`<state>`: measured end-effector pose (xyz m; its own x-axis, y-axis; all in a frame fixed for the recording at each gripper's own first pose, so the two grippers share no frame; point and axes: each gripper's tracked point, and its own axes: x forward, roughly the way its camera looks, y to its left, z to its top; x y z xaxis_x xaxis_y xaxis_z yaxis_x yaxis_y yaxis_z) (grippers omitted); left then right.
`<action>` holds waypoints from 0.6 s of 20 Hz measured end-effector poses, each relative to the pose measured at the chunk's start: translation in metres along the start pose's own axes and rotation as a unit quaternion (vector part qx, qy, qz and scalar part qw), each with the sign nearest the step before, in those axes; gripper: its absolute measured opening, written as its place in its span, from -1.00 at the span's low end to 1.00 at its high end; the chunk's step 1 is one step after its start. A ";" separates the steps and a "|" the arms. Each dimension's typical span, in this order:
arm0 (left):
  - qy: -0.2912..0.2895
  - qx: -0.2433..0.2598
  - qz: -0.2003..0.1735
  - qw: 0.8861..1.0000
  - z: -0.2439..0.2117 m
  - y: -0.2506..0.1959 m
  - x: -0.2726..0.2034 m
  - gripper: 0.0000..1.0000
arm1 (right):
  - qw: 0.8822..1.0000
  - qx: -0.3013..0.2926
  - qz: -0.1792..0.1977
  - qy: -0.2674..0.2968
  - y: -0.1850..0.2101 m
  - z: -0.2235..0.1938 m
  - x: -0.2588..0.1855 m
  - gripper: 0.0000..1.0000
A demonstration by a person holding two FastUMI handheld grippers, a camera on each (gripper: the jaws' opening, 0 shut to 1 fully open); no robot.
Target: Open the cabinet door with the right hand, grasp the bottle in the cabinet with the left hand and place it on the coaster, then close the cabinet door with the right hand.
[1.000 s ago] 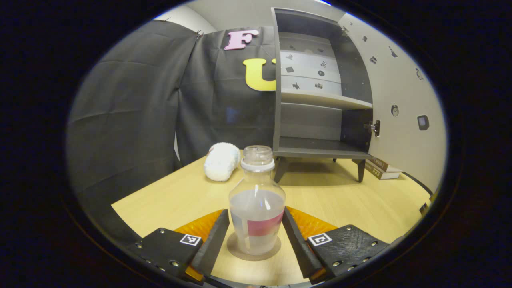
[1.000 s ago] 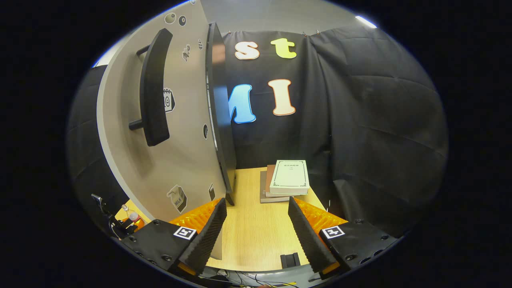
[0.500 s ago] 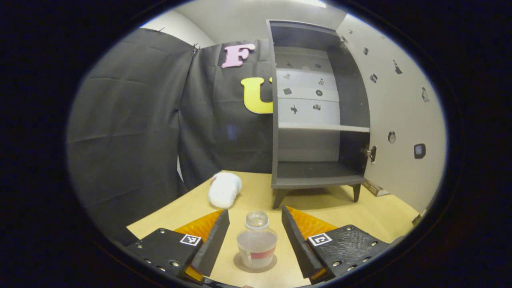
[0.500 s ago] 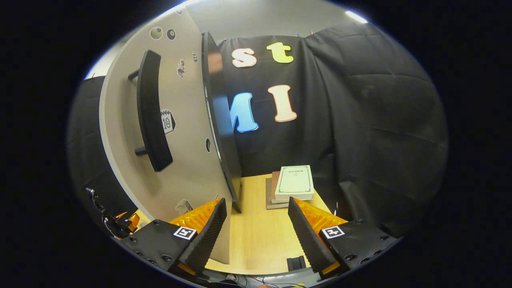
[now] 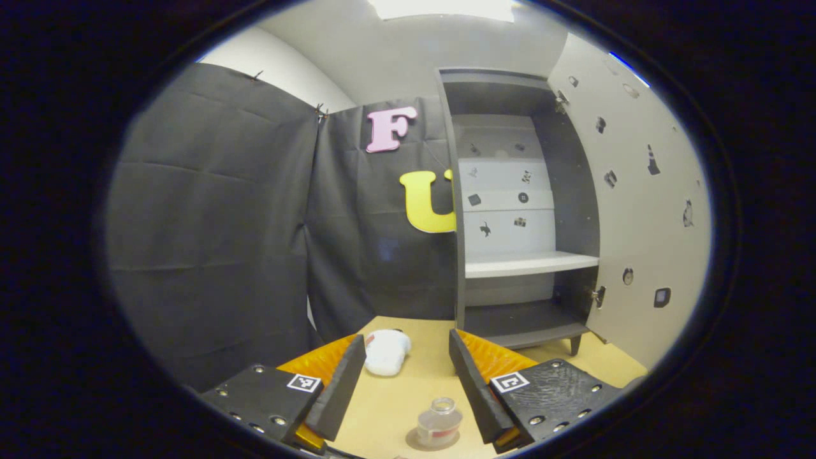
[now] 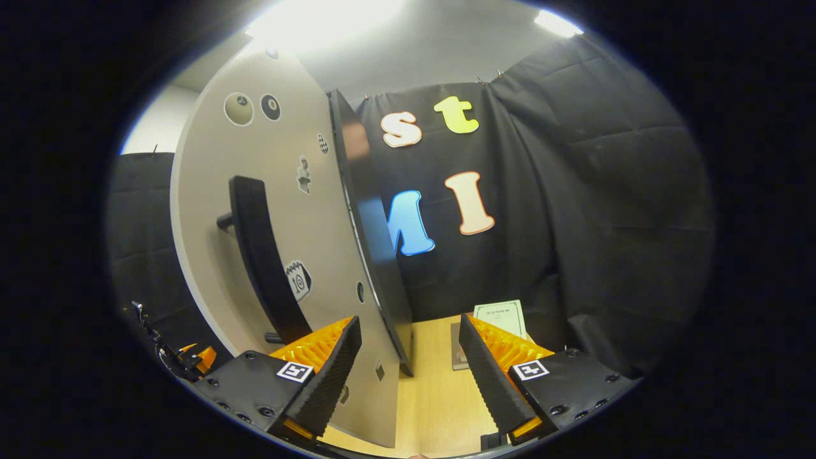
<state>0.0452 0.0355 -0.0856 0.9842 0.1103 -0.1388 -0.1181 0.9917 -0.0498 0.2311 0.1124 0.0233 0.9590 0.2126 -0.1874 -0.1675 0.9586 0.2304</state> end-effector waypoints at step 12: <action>-0.012 -0.016 -0.031 0.999 0.013 0.038 0.037 0.62 | 0.998 -0.058 0.016 -0.019 0.063 0.003 0.001 0.94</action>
<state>0.0785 0.0778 -0.0797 0.9925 0.0498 -0.1114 -0.0598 0.9942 -0.0889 0.2221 0.1729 0.0402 0.9602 0.2390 -0.1446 -0.2223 0.9672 0.1228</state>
